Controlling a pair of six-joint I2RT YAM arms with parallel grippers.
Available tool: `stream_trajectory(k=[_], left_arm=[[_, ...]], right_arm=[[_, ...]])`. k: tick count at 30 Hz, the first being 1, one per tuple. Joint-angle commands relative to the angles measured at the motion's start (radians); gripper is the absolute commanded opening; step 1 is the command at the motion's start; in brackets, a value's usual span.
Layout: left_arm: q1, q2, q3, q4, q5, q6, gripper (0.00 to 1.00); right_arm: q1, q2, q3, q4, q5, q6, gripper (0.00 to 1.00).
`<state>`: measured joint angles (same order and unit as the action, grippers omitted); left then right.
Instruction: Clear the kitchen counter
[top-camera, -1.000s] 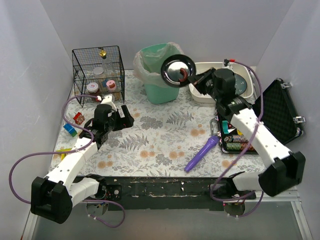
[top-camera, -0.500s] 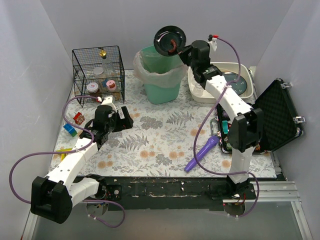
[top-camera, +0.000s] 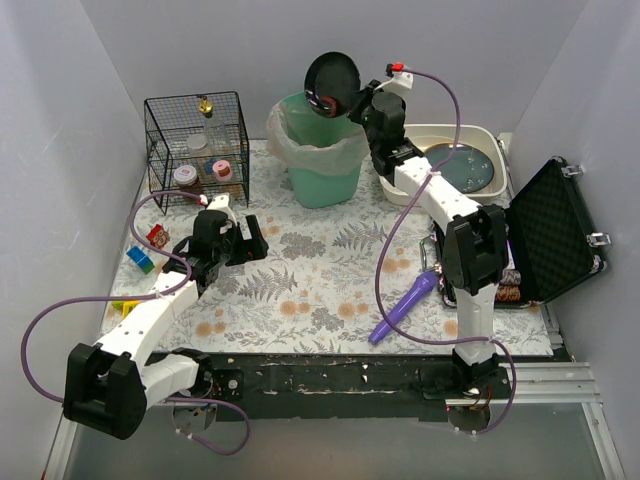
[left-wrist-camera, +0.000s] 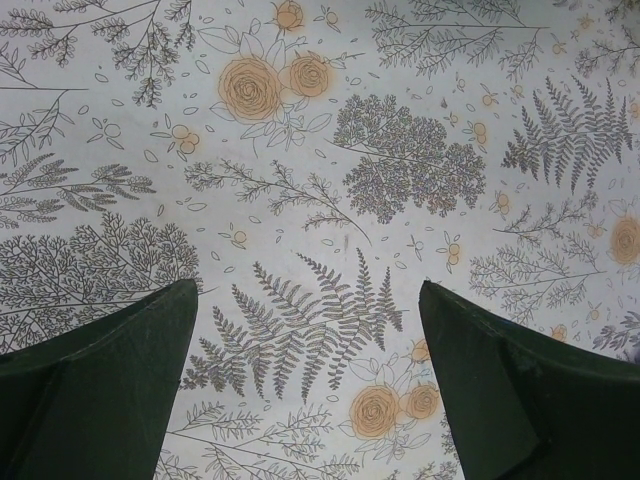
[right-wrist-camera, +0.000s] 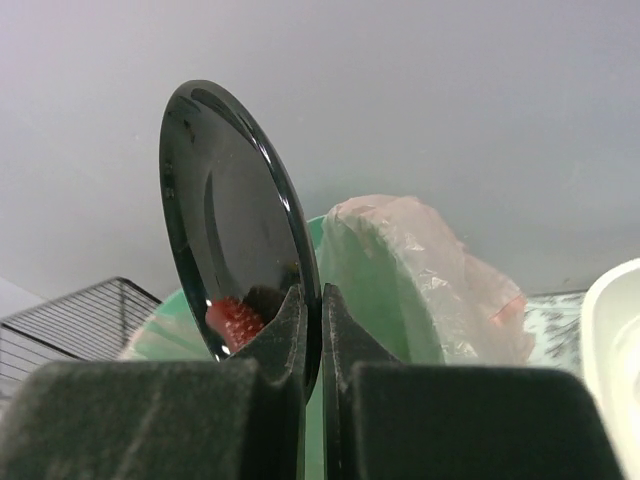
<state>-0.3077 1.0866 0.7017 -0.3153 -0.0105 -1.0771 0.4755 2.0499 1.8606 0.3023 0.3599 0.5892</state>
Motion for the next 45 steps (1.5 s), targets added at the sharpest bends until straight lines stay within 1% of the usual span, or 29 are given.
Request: stream_trajectory(k=[1, 3, 4, 8, 10, 14, 15, 17, 19, 20, 22, 26, 29, 32, 35, 38, 41, 45], left_arm=[[0.004, -0.004, 0.013, -0.005, 0.007, 0.011, 0.94], [0.004, -0.002, 0.013, -0.004, 0.007, 0.011, 0.94], [0.004, -0.004, 0.013, -0.004, 0.006, 0.011, 0.95], [0.004, 0.004, 0.013, -0.004, 0.003, 0.011, 0.95], [0.005, 0.009, 0.015, -0.004, 0.001, 0.011, 0.95], [0.004, 0.01, 0.016, -0.004, 0.0, 0.011, 0.95], [0.004, 0.01, 0.015, -0.004, 0.0, 0.012, 0.95], [0.004, 0.012, 0.016, -0.004, 0.001, 0.013, 0.95], [0.004, 0.012, 0.016, -0.004, 0.001, 0.013, 0.95], [0.004, 0.013, 0.016, -0.004, 0.001, 0.014, 0.95], [0.002, 0.012, 0.016, -0.004, 0.001, 0.014, 0.95], [0.004, 0.01, 0.015, -0.002, 0.007, 0.014, 0.95], [0.004, 0.013, 0.016, -0.002, 0.009, 0.014, 0.96], [0.004, 0.012, 0.016, -0.002, 0.009, 0.014, 0.96], [0.004, 0.009, 0.013, 0.001, 0.009, 0.014, 0.96], [0.004, 0.018, 0.016, 0.004, 0.047, 0.014, 0.96], [0.004, 0.024, 0.016, 0.005, 0.06, 0.013, 0.96], [0.004, 0.024, 0.016, 0.005, 0.055, 0.011, 0.96]], right_arm=[[0.023, -0.074, -0.023, 0.228, -0.001, -0.337, 0.01], [0.037, -0.086, -0.049, 0.273, 0.019, -0.428, 0.01], [0.052, -0.094, -0.072, 0.323, 0.049, -0.525, 0.01], [0.092, -0.092, -0.081, 0.4, 0.137, -0.745, 0.01], [0.097, -0.106, -0.119, 0.461, 0.166, -0.792, 0.01], [0.095, -0.157, -0.178, 0.512, 0.192, -0.757, 0.01], [0.091, -0.175, -0.188, 0.514, 0.188, -0.725, 0.01], [0.059, -0.217, -0.218, 0.486, 0.145, -0.598, 0.01], [0.003, -0.259, -0.259, 0.416, 0.076, -0.357, 0.01], [-0.03, -0.284, -0.291, 0.411, 0.047, -0.245, 0.01], [-0.086, -0.335, -0.374, 0.434, -0.005, -0.037, 0.01], [-0.175, -0.404, -0.556, 0.506, -0.067, 0.277, 0.01], [-0.213, -0.433, -0.655, 0.515, -0.067, 0.392, 0.01], [-0.254, -0.457, -0.728, 0.445, -0.016, 0.486, 0.01], [-0.305, -0.468, -0.808, 0.368, -0.006, 0.633, 0.01], [-0.348, -0.458, -0.883, 0.359, -0.01, 0.722, 0.01], [-0.38, -0.43, -0.911, 0.339, -0.004, 0.733, 0.01], [-0.432, -0.39, -0.9, 0.27, 0.01, 0.742, 0.01]])
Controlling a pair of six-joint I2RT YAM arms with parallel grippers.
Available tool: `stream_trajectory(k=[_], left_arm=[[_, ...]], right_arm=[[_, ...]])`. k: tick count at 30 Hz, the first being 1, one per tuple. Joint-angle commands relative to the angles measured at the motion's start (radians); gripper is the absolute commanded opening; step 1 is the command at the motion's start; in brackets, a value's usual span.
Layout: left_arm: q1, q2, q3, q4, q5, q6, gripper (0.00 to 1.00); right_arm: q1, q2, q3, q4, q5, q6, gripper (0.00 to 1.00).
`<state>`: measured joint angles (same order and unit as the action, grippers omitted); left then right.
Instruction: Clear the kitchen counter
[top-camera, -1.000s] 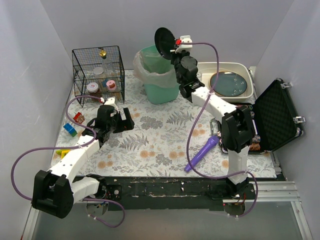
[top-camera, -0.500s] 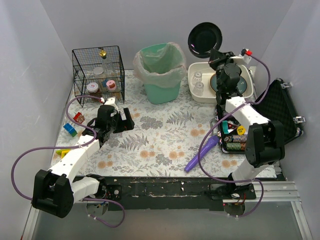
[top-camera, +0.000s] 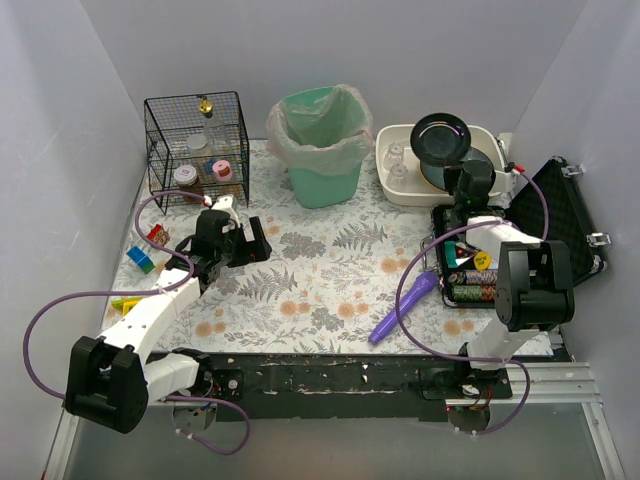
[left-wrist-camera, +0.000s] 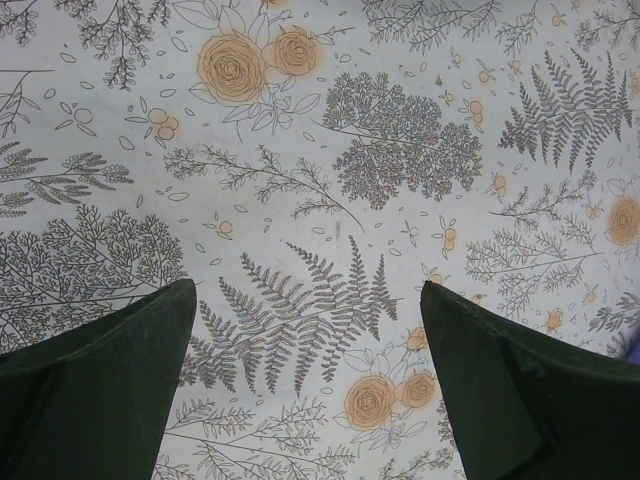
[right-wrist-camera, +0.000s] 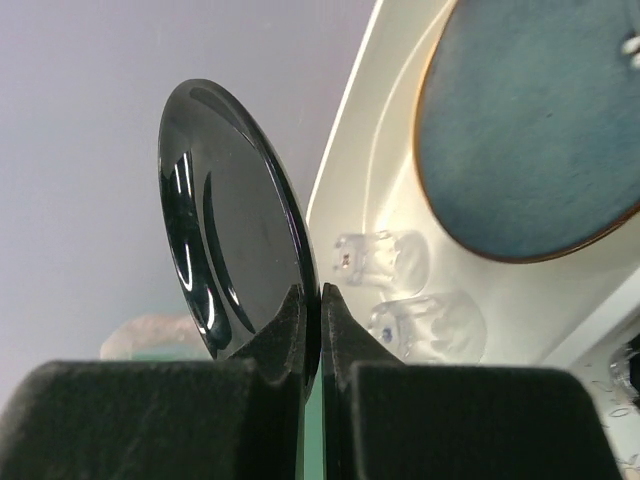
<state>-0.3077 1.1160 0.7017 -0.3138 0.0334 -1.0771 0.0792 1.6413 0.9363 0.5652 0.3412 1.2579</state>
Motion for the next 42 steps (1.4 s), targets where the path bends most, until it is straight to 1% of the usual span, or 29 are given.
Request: stream_trajectory(k=[1, 5, 6, 7, 13, 19, 25, 28, 32, 37, 42], left_arm=[[0.004, -0.005, 0.013, 0.004, 0.007, 0.012, 0.96], [0.002, -0.007, 0.013, 0.004, -0.003, 0.013, 0.96], [0.002, -0.007, 0.013, 0.004, -0.003, 0.013, 0.96], [0.002, -0.005, 0.013, 0.004, -0.004, 0.013, 0.96], [0.004, 0.001, 0.015, 0.004, -0.003, 0.014, 0.96], [0.004, 0.01, 0.015, 0.004, -0.01, 0.014, 0.96], [0.004, 0.018, 0.018, 0.002, -0.017, 0.017, 0.96], [0.004, 0.018, 0.018, 0.001, -0.021, 0.019, 0.96], [0.002, 0.016, 0.018, 0.001, -0.02, 0.019, 0.96], [0.004, 0.019, 0.019, 0.001, -0.015, 0.02, 0.97], [0.004, 0.021, 0.018, 0.001, -0.012, 0.023, 0.97]], right_arm=[[-0.05, 0.031, 0.033, -0.01, 0.036, 0.069, 0.01], [-0.07, 0.078, 0.081, -0.094, 0.08, 0.048, 0.01], [-0.103, 0.087, 0.091, -0.12, 0.09, 0.051, 0.01], [-0.111, 0.097, 0.098, -0.139, 0.097, 0.054, 0.01], [-0.145, 0.158, 0.153, -0.212, 0.124, 0.035, 0.01], [-0.173, 0.254, 0.283, -0.323, 0.093, -0.017, 0.01], [-0.188, 0.354, 0.424, -0.352, 0.047, -0.071, 0.01], [-0.191, 0.387, 0.46, -0.373, 0.035, -0.072, 0.01], [-0.191, 0.397, 0.467, -0.395, 0.018, -0.066, 0.01], [-0.19, 0.426, 0.538, -0.514, 0.015, -0.092, 0.02], [-0.196, 0.45, 0.575, -0.561, -0.008, -0.086, 0.16]])
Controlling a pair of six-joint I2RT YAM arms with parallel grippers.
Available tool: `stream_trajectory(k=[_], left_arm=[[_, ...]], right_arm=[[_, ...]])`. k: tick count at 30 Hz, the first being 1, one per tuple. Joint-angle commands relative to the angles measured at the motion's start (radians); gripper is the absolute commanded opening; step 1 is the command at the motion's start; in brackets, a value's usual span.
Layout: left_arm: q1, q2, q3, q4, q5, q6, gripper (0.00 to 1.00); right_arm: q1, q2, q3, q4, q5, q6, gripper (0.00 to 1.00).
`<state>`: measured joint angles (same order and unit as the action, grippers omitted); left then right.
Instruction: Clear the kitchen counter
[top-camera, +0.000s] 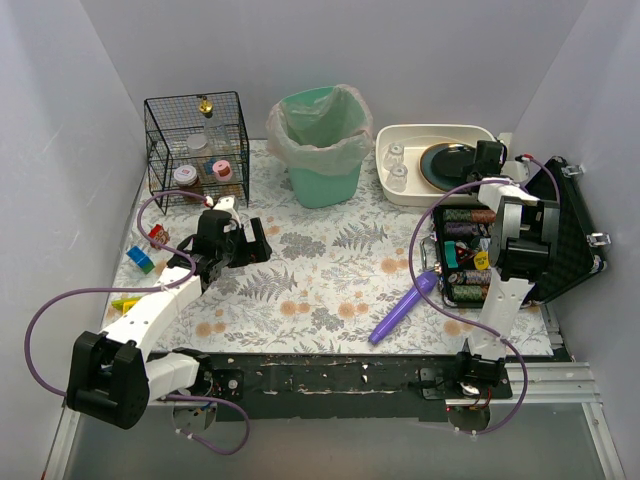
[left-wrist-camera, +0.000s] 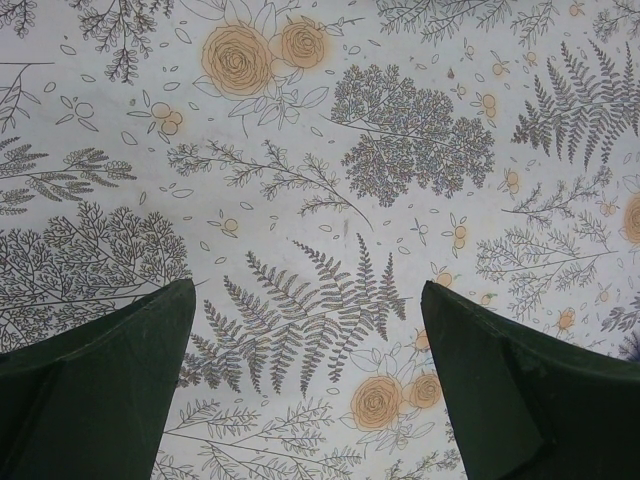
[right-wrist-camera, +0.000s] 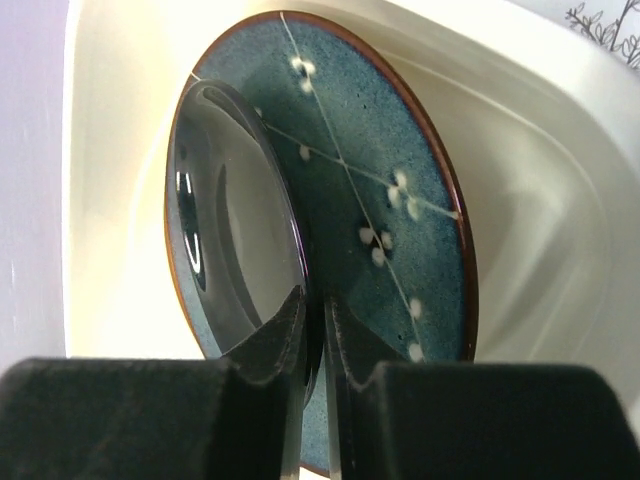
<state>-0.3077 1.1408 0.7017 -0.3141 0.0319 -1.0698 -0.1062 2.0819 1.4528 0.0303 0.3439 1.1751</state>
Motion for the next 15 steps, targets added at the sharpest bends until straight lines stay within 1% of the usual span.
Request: stream_trajectory(k=[1, 5, 9, 10, 13, 15], left_arm=[[0.004, -0.006, 0.019, 0.001, -0.012, 0.016, 0.97], [0.002, -0.013, 0.015, 0.001, -0.009, 0.019, 0.97], [0.004, -0.016, 0.016, 0.001, -0.007, 0.019, 0.97], [0.004, -0.015, 0.016, 0.001, -0.009, 0.019, 0.97], [0.004, -0.018, 0.016, 0.001, -0.004, 0.019, 0.98], [0.004, -0.018, 0.016, 0.001, -0.006, 0.018, 0.98]], right_arm=[[-0.01, 0.01, 0.058, -0.026, -0.017, -0.003, 0.19], [-0.01, 0.01, 0.064, -0.029, -0.029, -0.009, 0.29], [-0.009, -0.008, 0.052, -0.029, -0.023, -0.029, 0.34], [-0.01, -0.017, 0.046, -0.023, -0.025, -0.038, 0.39], [-0.01, -0.049, 0.028, -0.015, -0.017, -0.061, 0.45], [-0.012, -0.077, 0.011, -0.015, -0.006, -0.075, 0.52]])
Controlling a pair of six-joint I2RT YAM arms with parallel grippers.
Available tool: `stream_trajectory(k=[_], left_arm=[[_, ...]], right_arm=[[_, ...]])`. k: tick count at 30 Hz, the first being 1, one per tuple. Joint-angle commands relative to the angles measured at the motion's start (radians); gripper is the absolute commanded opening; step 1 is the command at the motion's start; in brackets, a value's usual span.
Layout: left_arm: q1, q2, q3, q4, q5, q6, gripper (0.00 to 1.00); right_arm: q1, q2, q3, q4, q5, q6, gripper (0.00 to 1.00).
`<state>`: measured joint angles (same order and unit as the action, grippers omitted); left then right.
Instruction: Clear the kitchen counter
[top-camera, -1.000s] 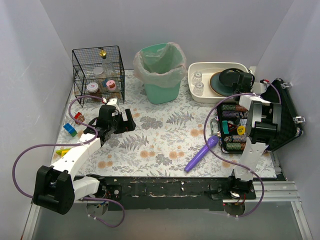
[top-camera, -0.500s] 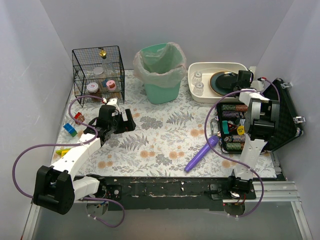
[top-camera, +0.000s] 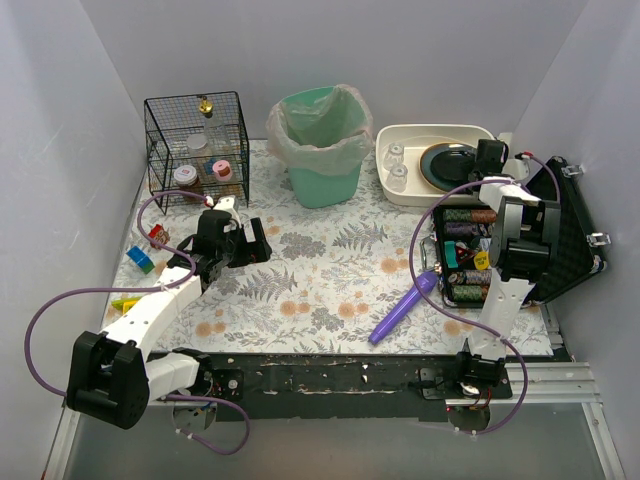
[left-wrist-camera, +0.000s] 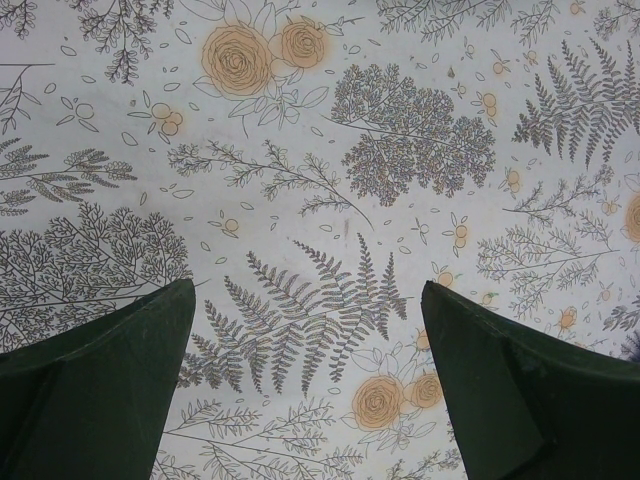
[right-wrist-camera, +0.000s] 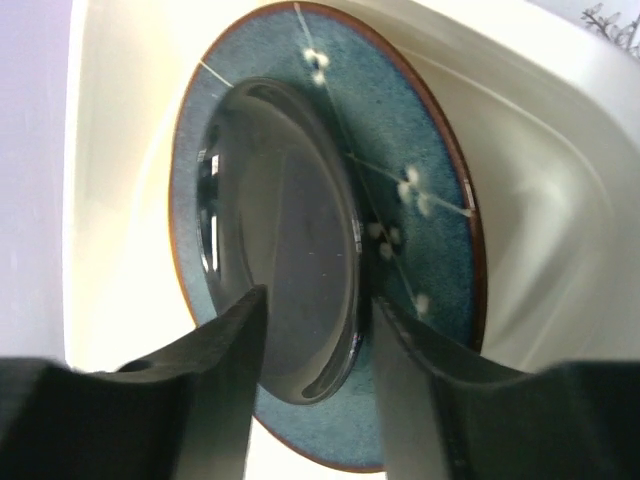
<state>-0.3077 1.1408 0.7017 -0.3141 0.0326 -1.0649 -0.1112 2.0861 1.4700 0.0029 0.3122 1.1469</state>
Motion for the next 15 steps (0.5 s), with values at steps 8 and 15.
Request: stream_trajectory(k=[8, 15], left_arm=[[0.002, -0.016, 0.018, 0.001, -0.011, 0.014, 0.98], [0.002, -0.023, 0.018, 0.001, -0.016, 0.013, 0.98]], right_arm=[[-0.005, -0.17, -0.017, -0.07, 0.083, -0.064, 0.68], [-0.002, -0.332, -0.154, -0.023, 0.119, -0.099, 0.69]])
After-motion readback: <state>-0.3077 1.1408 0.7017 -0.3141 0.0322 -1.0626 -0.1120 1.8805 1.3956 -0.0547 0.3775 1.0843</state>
